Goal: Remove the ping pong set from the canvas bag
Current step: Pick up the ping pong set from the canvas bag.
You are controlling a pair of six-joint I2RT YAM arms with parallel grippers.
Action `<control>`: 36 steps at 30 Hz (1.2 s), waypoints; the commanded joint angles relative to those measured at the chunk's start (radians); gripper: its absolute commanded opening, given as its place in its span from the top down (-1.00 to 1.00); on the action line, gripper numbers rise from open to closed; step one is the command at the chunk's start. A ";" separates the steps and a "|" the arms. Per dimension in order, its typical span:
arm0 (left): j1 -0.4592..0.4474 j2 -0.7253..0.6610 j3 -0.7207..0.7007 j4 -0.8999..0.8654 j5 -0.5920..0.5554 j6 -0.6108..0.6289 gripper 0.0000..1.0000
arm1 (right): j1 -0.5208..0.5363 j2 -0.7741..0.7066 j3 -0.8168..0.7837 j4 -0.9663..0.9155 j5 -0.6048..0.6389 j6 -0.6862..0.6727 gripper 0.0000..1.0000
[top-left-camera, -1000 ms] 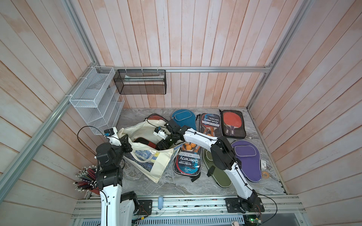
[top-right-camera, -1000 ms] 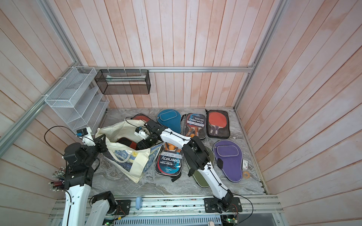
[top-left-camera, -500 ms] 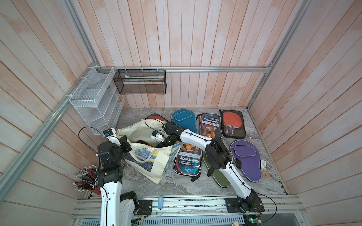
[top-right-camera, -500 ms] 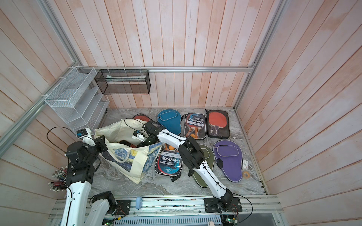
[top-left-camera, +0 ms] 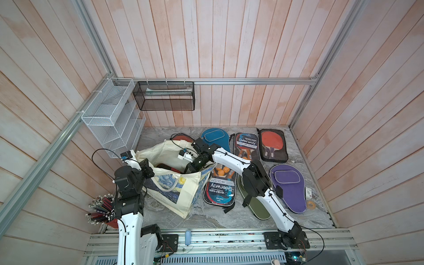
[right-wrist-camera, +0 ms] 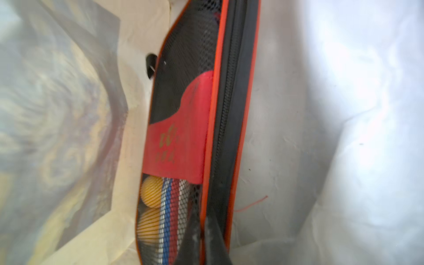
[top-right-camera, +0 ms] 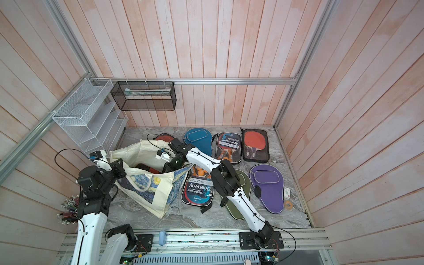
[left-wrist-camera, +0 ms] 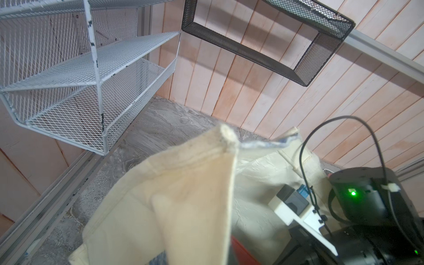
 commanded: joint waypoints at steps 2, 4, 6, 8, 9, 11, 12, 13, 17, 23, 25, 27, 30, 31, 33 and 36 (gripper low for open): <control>0.001 -0.019 0.006 0.088 -0.016 0.001 1.00 | -0.075 -0.143 0.067 0.078 -0.042 -0.018 1.00; 0.001 -0.021 0.007 0.087 -0.018 0.003 1.00 | -0.098 -0.187 0.068 0.136 -0.032 -0.008 1.00; 0.002 -0.025 0.006 0.087 -0.019 0.001 1.00 | -0.120 -0.224 0.072 0.191 -0.028 0.004 1.00; 0.001 -0.025 0.007 0.086 -0.019 0.000 1.00 | -0.138 -0.248 0.082 0.231 -0.030 0.016 1.00; 0.001 -0.026 0.007 0.086 -0.019 -0.001 1.00 | -0.145 -0.256 0.089 0.247 -0.033 0.018 1.00; 0.000 -0.028 0.007 0.085 -0.020 -0.003 1.00 | -0.155 -0.270 0.097 0.283 -0.042 0.028 1.00; 0.000 -0.026 0.006 0.087 -0.017 -0.005 1.00 | -0.160 -0.275 0.097 0.313 -0.054 0.040 1.00; 0.001 -0.025 0.005 0.089 -0.014 -0.007 1.00 | -0.161 -0.277 0.101 0.338 -0.062 0.050 1.00; 0.000 -0.023 0.005 0.091 -0.010 -0.015 1.00 | -0.164 -0.267 0.144 0.375 -0.079 0.066 1.00; 0.000 -0.028 -0.005 0.095 -0.009 -0.021 1.00 | -0.166 -0.286 0.149 0.462 -0.126 0.076 1.00; -0.001 -0.028 -0.013 0.102 -0.007 -0.025 1.00 | -0.166 -0.294 0.149 0.487 -0.147 0.081 1.00; 0.000 -0.028 -0.019 0.107 -0.006 -0.032 1.00 | -0.165 -0.298 0.149 0.508 -0.157 0.090 1.00; 0.000 -0.021 -0.020 0.111 -0.005 -0.035 1.00 | -0.166 -0.302 0.149 0.531 -0.162 0.106 1.00; -0.001 -0.018 -0.018 0.111 -0.004 -0.035 1.00 | -0.166 -0.304 0.151 0.534 -0.163 0.108 1.00; 0.000 -0.017 -0.018 0.111 -0.004 -0.035 1.00 | -0.165 -0.312 0.153 0.534 -0.166 0.106 1.00; -0.001 -0.016 -0.020 0.111 -0.007 -0.033 1.00 | -0.166 -0.337 0.153 0.531 -0.168 0.090 1.00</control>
